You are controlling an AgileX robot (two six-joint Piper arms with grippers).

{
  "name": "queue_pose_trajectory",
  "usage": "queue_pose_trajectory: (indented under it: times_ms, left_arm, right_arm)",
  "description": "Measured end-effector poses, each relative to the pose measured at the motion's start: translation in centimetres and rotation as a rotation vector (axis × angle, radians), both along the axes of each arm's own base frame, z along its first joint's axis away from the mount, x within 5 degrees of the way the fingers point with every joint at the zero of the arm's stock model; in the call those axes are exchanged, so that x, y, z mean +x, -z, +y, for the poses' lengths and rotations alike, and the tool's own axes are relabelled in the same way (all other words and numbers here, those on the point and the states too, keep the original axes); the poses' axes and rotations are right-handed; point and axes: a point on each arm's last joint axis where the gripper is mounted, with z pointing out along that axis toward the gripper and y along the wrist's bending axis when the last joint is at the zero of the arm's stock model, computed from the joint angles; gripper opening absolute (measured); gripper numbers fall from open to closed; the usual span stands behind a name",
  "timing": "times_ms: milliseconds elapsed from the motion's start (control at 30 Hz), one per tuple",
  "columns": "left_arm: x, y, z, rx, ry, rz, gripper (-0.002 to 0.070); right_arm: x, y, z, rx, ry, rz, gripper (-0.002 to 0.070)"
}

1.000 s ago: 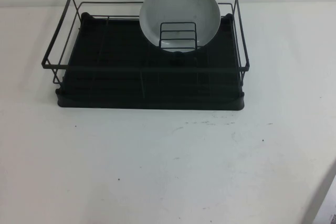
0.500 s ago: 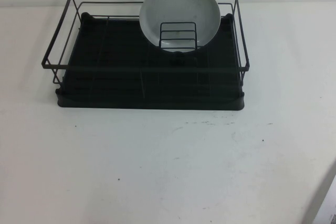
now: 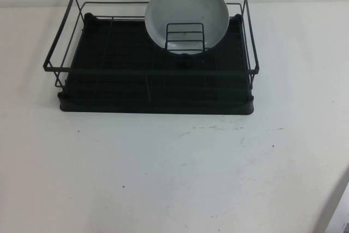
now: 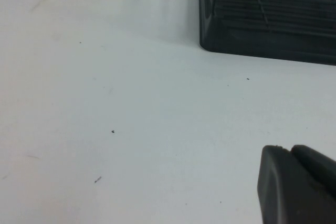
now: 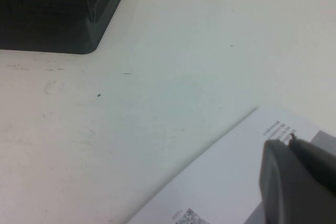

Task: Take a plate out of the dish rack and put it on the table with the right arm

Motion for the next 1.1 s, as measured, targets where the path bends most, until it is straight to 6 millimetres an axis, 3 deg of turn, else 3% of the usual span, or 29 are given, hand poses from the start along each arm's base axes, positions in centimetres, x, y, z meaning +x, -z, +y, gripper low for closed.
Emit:
queue_pose_trajectory:
  times_ms: [367,767,1100]
  left_arm:
    - [0.0,0.0,0.0,0.0,0.0,0.0,-0.0004]
    - [0.0,0.0,0.0,0.0,0.0,0.0,-0.0004]
    - [0.0,0.0,0.0,0.0,0.0,0.0,-0.0004]
  right_arm:
    - [0.0,-0.1,0.3,0.091,-0.007,0.005,-0.0018]
    - [0.2,-1.8,1.0,0.696,0.014,-0.081,-0.0018]
    - [0.2,-2.2,0.9,0.8,0.035,-0.109,-0.0018]
